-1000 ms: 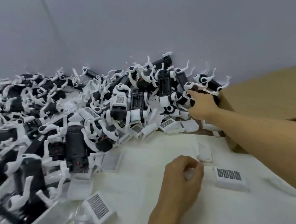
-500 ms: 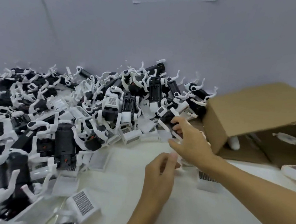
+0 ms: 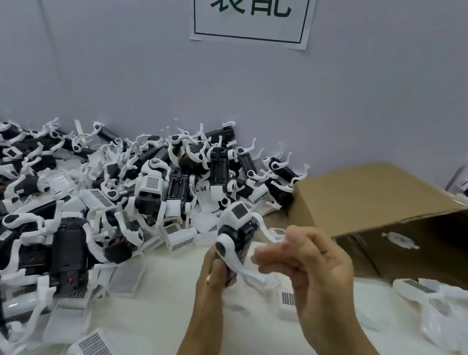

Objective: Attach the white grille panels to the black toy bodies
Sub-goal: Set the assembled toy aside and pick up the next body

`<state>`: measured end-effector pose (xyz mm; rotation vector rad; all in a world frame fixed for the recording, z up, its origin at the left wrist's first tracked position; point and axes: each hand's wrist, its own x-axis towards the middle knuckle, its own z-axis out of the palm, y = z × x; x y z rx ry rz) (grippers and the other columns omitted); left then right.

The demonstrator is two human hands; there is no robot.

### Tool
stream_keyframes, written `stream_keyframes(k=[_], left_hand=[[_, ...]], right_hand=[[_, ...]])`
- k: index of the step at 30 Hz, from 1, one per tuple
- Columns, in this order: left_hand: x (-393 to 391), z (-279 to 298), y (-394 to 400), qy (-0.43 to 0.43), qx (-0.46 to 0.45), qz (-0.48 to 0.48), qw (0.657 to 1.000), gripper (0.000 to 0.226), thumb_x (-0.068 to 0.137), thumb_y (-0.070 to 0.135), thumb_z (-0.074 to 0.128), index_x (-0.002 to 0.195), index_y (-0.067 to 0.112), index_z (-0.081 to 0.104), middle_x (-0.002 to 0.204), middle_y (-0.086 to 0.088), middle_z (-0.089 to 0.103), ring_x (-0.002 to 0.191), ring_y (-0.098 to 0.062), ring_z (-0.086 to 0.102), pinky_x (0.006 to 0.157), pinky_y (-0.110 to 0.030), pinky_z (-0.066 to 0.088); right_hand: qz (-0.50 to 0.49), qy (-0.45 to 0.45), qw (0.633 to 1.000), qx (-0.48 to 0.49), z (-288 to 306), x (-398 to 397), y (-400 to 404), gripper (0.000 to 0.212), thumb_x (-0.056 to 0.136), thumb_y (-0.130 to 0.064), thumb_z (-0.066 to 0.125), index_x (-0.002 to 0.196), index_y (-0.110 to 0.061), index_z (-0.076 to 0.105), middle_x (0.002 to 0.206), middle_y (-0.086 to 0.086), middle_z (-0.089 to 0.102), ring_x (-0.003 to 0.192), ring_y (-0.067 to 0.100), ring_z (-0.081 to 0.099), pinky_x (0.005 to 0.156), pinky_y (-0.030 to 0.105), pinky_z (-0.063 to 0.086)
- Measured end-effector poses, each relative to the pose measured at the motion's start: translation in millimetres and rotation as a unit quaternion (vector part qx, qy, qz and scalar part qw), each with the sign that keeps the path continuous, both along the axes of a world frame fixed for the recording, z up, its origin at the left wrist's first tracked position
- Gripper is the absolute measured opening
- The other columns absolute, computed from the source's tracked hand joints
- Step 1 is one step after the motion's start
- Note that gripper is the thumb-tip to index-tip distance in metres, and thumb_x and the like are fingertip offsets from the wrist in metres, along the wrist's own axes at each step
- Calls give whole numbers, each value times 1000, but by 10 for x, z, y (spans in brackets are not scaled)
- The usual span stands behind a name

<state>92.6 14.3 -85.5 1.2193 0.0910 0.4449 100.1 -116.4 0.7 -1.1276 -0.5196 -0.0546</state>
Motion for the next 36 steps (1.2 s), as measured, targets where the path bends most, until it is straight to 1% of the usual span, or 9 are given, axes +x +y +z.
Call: stream_keyframes(k=[4, 7, 9, 12, 17, 20, 24, 29, 36], left_hand=[[-15, 25, 6, 57, -89, -176, 979, 58, 79, 66, 61, 104, 17, 81, 113, -20, 74, 102, -37, 68, 70, -36, 60], [-36, 38, -52, 52, -3, -192, 980, 57, 74, 49, 69, 104, 0, 76, 105, -32, 71, 94, -40, 69, 80, -43, 56], [-41, 49, -70, 54, 2, -194, 979, 49, 73, 38, 76, 100, -3, 73, 104, -32, 70, 91, -40, 68, 81, -45, 53], [-59, 54, -34, 81, -44, -156, 983, 67, 59, 24, 89, 104, -16, 58, 101, -34, 63, 88, -38, 63, 77, -43, 53], [-76, 42, 60, 100, -166, -127, 973, 60, 65, 17, 87, 117, -5, 66, 108, -29, 71, 90, -37, 73, 66, -40, 61], [-86, 69, 100, 87, -239, -179, 950, 51, 78, 35, 71, 118, 4, 72, 121, -25, 68, 106, -39, 69, 77, -44, 60], [-51, 60, 63, 73, -219, -207, 951, 59, 81, 10, 73, 137, 1, 55, 128, -27, 64, 115, -38, 66, 82, -47, 60], [-13, 39, 46, 46, -200, -194, 959, 58, 78, 13, 72, 133, -1, 58, 129, -28, 64, 115, -37, 67, 83, -44, 60], [44, 51, -33, 39, -156, -180, 970, 36, 82, 17, 73, 114, -1, 72, 120, -26, 69, 111, -38, 68, 85, -43, 59]], right_hand=[[52, 283, 934, 212, -148, -10, -211, 39, 70, -49, 74, 68, -11, 67, 58, 8, 59, 49, 19, 62, 47, 26, 55], [32, 337, 906, 254, -370, 62, -285, 57, 78, -56, 63, 107, -6, 68, 97, 17, 76, 85, 29, 77, 79, 40, 63], [7, 303, 929, 214, -453, 83, -264, 64, 79, -64, 60, 124, -19, 61, 114, 14, 75, 103, 29, 74, 93, 44, 54], [-152, 116, 979, -75, -592, 14, -215, 68, 69, -71, 71, 128, -42, 53, 123, -11, 70, 113, 4, 67, 93, 28, 50], [-202, -144, 903, -350, -923, -174, -59, 88, 64, -72, 77, 133, -20, 61, 123, -11, 63, 117, -2, 55, 96, 9, 42], [-176, -90, 911, -362, -922, -182, 2, 97, 60, -69, 82, 141, -30, 46, 126, -17, 57, 117, -7, 53, 96, 5, 38], [-188, -23, 901, -389, -929, -153, -13, 94, 66, -47, 90, 147, -26, 47, 132, -16, 59, 126, -1, 52, 108, 17, 40], [-152, -12, 913, -379, -905, -150, -6, 90, 71, -47, 87, 149, -30, 46, 130, -17, 61, 126, -2, 53, 109, 27, 44], [-185, -32, 922, -338, -854, -70, -42, 66, 70, -45, 87, 127, -52, 56, 115, -28, 66, 112, -12, 58, 94, 6, 44]])
